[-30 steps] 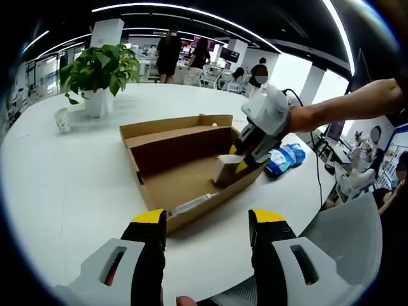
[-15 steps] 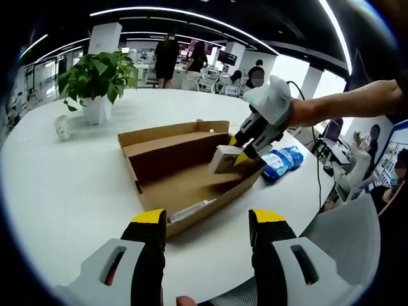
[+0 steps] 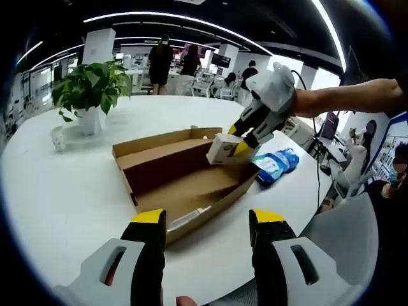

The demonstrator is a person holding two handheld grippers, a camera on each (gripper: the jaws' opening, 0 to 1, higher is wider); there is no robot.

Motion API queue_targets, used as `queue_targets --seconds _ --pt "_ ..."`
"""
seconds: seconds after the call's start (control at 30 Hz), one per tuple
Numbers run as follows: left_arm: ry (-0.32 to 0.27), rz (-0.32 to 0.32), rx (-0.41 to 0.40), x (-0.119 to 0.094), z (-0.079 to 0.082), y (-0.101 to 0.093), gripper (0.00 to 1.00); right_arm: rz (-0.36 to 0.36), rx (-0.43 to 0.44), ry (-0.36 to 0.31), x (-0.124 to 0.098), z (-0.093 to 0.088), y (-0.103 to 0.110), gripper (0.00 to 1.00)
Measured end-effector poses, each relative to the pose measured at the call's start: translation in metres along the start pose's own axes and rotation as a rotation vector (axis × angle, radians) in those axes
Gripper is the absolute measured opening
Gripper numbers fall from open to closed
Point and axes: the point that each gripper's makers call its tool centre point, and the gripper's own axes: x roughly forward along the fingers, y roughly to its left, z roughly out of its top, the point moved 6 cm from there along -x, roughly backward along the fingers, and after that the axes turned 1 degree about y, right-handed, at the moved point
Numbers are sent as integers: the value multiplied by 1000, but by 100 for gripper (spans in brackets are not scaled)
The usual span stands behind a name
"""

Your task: Operate the shoe box by opening the lid, removing the specified soft item, and placing it in the target area until the item is outside and the box remains undamaged.

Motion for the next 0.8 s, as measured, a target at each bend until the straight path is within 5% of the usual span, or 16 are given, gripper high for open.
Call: queue_targets --seconds 0.37,0.8 --pt "1 -37 32 11 7 -17 54 -46 -16 26 -34 -23 6 17" --pt "28 -93 73 34 12 -46 54 -72 53 63 -56 -85 18 17"
